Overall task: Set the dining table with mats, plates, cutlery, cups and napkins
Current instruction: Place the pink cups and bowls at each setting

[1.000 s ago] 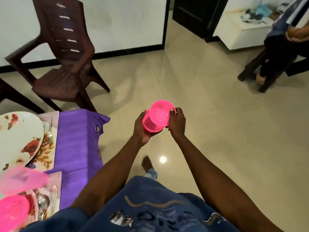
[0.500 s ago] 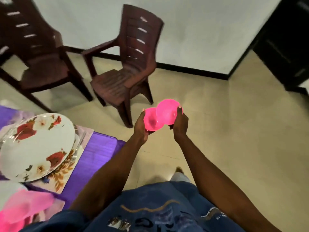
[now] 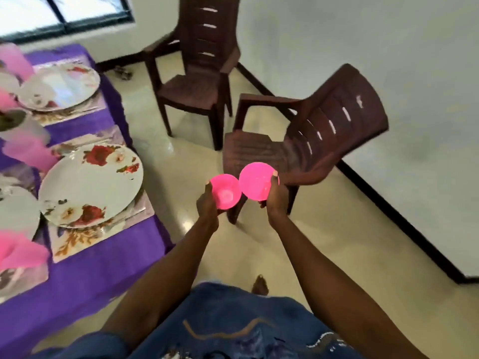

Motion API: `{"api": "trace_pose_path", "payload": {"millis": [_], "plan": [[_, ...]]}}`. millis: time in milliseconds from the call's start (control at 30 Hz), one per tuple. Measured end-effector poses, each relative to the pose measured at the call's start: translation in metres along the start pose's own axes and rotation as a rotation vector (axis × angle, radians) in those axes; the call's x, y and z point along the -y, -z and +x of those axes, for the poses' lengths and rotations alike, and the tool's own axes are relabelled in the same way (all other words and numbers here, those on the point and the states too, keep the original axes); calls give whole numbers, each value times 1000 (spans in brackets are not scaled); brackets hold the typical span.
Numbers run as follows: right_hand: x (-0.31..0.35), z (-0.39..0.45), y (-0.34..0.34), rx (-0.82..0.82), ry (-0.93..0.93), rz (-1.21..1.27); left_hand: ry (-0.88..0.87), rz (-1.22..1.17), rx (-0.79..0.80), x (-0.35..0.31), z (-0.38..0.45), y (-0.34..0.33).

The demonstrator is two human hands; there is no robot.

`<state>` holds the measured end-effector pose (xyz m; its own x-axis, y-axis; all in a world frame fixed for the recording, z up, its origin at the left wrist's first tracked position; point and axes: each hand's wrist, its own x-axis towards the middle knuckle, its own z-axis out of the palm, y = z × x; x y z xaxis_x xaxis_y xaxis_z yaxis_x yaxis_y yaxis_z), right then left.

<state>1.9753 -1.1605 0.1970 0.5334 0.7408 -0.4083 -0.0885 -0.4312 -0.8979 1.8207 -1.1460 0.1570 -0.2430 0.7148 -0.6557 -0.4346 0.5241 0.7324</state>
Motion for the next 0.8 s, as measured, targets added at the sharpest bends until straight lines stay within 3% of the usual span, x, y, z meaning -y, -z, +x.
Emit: {"api": "trace_pose_path", "payload": {"millis": [367, 600, 800], "plan": [[36, 60, -126, 440, 64, -254, -78, -243, -562, -56, 49, 29], [51, 71, -232, 607, 160, -368, -164, -328, -768, -104, 110, 66], [71, 64, -363, 807, 250, -513, -220, -359, -936, -159, 154, 136]]}}
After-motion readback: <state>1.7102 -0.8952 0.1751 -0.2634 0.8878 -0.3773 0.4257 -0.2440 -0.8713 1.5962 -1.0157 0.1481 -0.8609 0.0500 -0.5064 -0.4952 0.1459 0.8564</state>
